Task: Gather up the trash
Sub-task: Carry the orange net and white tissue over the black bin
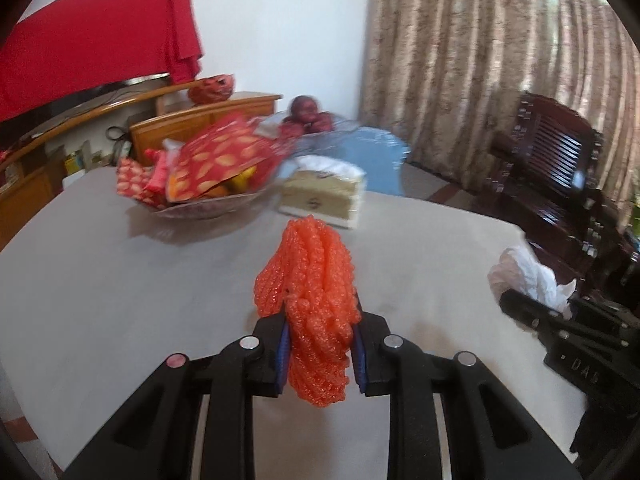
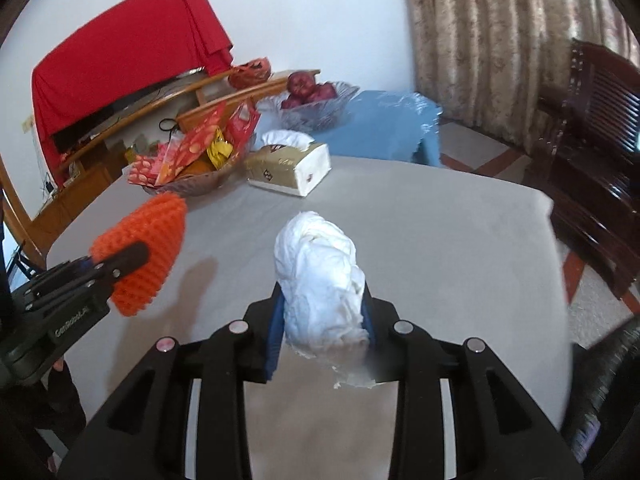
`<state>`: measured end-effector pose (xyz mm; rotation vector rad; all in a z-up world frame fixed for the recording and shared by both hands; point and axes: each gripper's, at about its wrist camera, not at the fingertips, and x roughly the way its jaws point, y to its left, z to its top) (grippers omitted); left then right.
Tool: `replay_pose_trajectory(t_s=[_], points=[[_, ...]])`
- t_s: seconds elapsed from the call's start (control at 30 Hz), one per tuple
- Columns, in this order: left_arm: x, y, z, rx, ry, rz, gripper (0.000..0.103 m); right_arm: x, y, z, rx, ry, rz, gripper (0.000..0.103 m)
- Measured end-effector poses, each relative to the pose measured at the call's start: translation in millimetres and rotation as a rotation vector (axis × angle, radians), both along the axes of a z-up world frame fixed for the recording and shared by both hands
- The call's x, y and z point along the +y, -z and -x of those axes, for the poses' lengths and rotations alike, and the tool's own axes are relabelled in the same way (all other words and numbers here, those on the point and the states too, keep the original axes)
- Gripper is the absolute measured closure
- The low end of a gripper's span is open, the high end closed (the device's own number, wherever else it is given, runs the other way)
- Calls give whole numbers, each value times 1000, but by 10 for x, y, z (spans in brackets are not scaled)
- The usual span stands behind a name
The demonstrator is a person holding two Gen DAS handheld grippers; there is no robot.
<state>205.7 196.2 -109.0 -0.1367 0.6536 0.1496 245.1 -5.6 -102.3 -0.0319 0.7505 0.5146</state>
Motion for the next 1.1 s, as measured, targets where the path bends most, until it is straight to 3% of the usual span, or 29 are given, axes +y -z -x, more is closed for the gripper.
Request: replay_pose_trajectory(t_s=[0.53,1.1], points=[[-994,-621,578,-75,197,8,78,-998,-660,853,-99,134,-23,70],[-1651,-847,956,-120,360,4,78,-1747,-791,1527,-134,283,-12,68]])
